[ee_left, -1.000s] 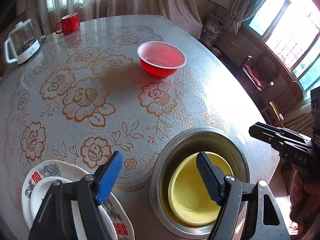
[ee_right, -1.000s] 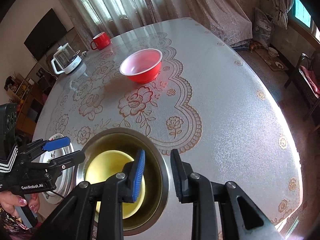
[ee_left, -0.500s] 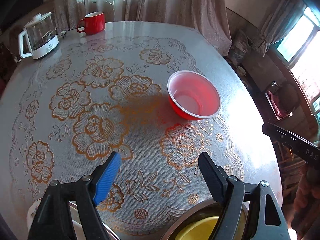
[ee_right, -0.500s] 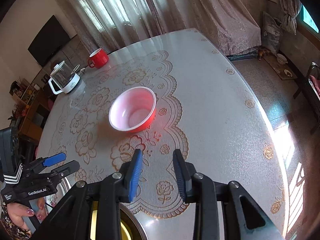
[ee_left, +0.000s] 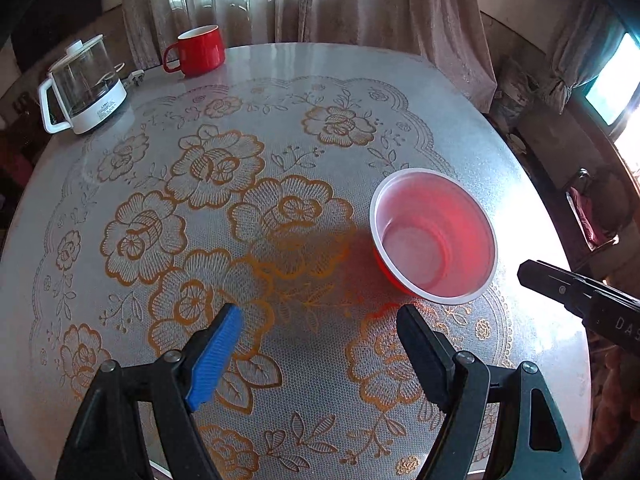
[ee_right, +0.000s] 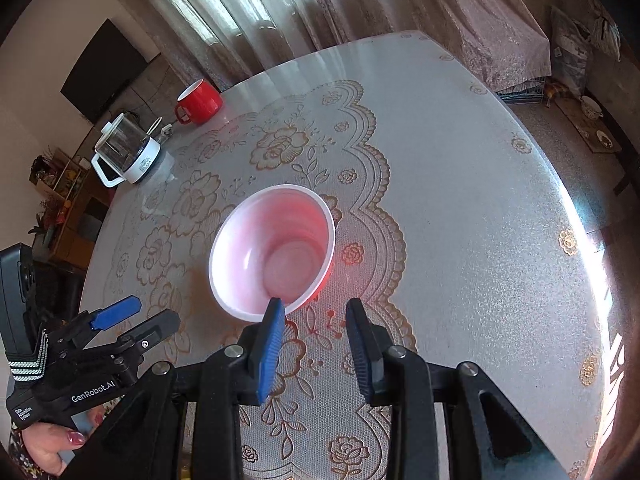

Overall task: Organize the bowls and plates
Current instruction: 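Move the right tool to the red bowl and grasp its rim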

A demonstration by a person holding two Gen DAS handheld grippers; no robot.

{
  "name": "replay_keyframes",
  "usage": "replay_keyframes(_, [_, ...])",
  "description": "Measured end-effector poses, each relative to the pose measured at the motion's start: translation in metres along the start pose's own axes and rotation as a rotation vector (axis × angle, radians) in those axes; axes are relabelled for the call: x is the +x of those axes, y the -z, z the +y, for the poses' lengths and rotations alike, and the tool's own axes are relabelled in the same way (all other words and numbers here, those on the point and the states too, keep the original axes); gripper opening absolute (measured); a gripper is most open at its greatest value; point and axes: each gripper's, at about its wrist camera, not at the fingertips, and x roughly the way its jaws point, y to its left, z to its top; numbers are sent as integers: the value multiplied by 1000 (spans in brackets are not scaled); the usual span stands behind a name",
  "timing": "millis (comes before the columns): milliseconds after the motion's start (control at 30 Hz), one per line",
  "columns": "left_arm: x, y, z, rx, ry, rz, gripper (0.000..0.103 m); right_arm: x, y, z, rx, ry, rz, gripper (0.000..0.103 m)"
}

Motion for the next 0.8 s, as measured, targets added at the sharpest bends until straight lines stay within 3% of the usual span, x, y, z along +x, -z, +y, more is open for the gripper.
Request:
replay_keyframes(400, [12,-13,3,10,-28,6,81,24,-13,-1,14,-8,22,32])
replay_keyframes(800, [29,-29,3,-16,18,22,81,40,-22,-1,49,-16,31,35])
